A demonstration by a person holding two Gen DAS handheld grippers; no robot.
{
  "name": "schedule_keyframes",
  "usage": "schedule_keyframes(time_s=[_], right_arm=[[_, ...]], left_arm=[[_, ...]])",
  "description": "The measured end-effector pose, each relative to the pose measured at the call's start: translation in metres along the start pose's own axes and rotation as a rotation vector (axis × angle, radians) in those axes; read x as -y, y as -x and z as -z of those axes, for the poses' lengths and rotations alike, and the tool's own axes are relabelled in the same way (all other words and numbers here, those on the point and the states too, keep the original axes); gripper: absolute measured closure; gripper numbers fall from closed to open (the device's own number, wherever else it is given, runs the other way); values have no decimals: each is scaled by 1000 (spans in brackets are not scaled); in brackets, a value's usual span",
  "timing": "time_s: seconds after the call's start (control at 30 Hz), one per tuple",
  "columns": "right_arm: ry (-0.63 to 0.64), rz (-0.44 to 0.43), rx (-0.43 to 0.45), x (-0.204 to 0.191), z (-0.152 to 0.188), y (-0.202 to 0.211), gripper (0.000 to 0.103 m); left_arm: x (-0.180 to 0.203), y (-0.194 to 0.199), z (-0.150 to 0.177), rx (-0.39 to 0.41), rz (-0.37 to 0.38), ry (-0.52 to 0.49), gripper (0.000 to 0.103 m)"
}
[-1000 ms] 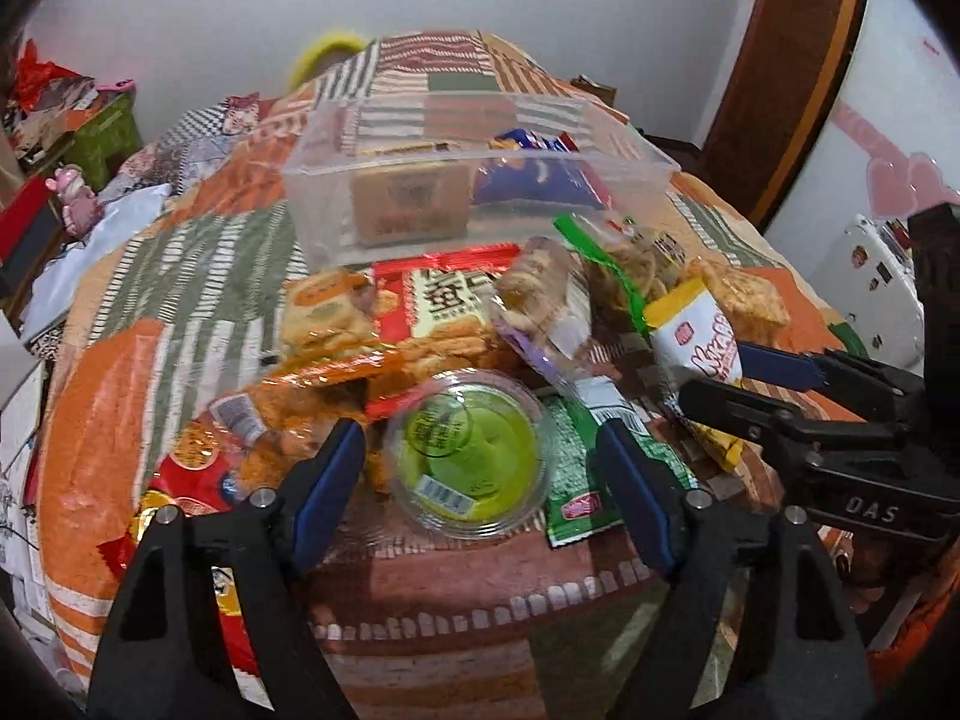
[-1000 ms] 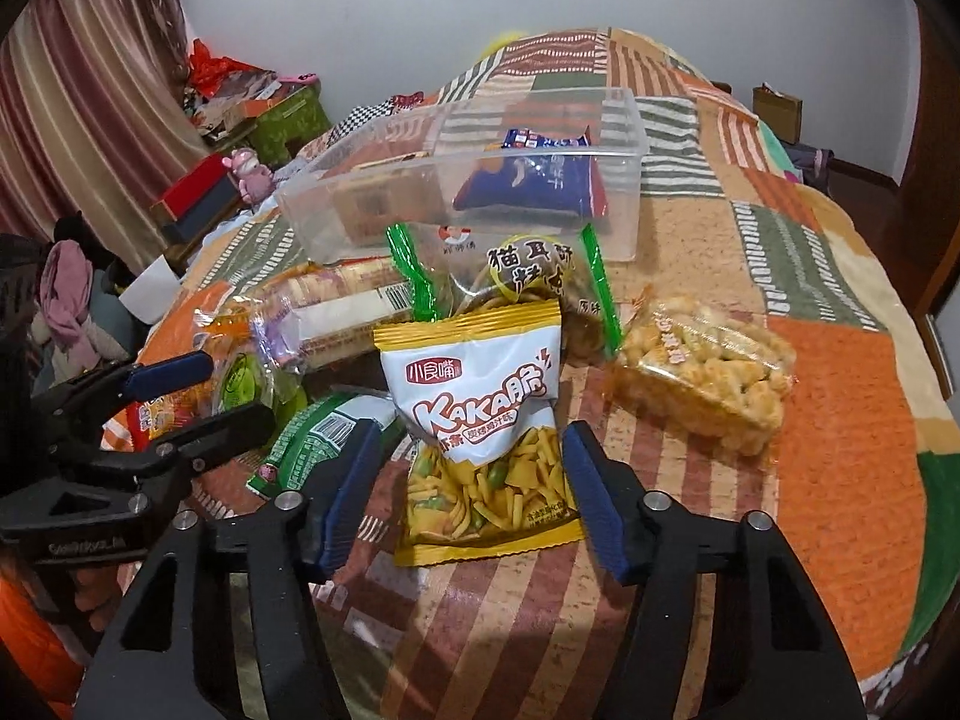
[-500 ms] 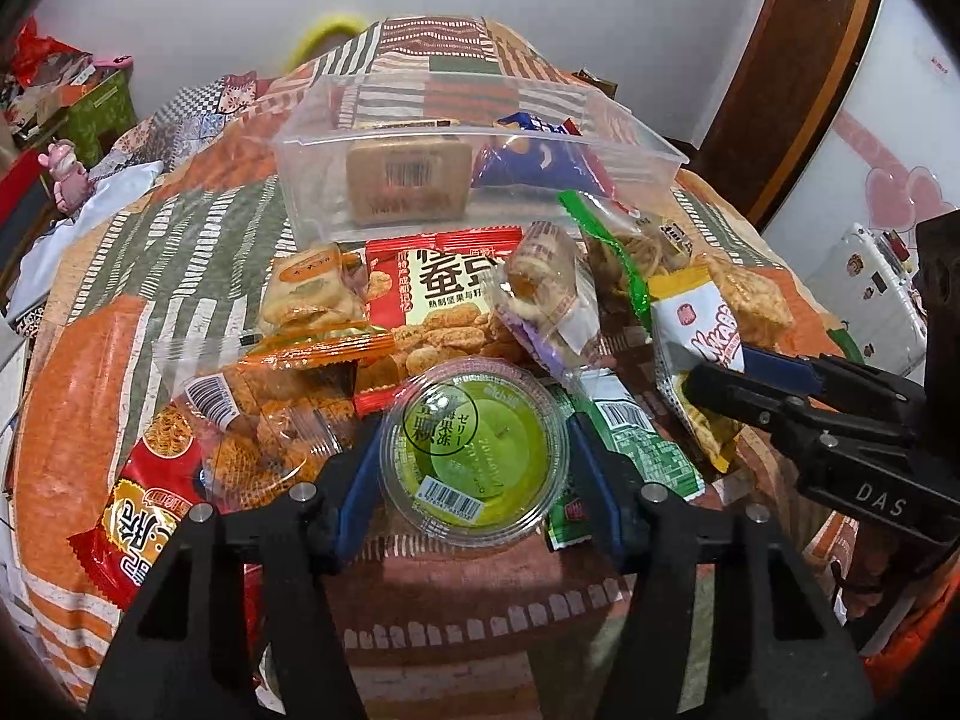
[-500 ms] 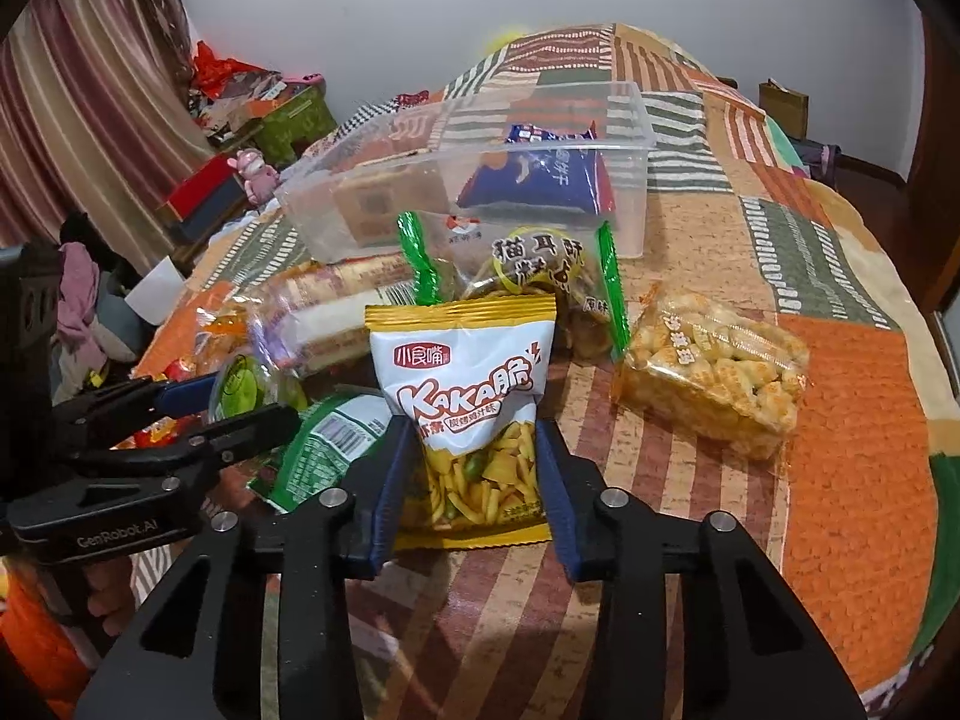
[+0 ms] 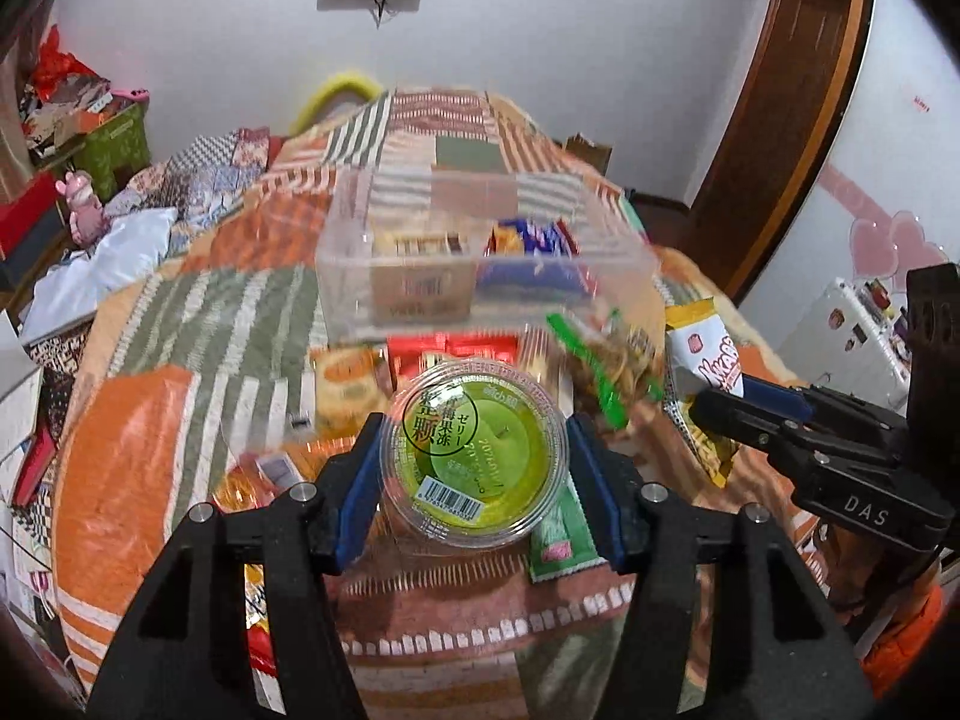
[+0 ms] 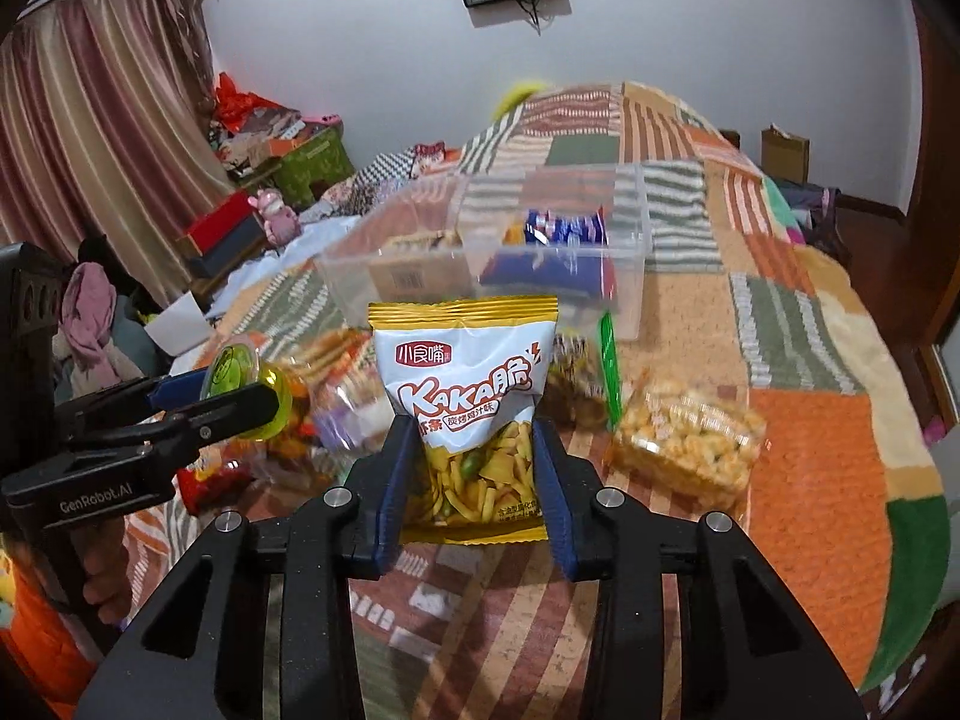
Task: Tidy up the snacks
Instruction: 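Carry the jelly cup into the clear box with the left tool while the right tool places the Kaka bag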
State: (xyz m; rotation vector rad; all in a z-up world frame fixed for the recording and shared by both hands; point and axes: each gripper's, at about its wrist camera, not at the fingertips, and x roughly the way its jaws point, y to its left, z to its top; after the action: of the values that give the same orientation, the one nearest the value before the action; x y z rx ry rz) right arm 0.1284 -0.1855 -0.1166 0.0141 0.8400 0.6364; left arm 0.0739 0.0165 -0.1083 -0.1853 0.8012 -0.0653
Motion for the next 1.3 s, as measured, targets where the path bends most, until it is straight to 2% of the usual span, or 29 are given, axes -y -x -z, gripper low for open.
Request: schedule_keyframes(time_s=[0.4, 0.83, 1.07, 1.3], right_arm=[[45, 18, 107, -1, -46, 2, 67], [40, 56, 156, 16, -90, -26, 67], [46, 75, 143, 25, -102, -46, 67], [50, 98, 84, 37, -105, -72, 67]], left_arm=[[-9, -7, -57, 77, 21, 35, 45], [2, -63, -107, 82, 52, 21, 45], [9, -93, -124, 61, 52, -1, 45], [12, -124, -126, 19, 46, -28, 45]])
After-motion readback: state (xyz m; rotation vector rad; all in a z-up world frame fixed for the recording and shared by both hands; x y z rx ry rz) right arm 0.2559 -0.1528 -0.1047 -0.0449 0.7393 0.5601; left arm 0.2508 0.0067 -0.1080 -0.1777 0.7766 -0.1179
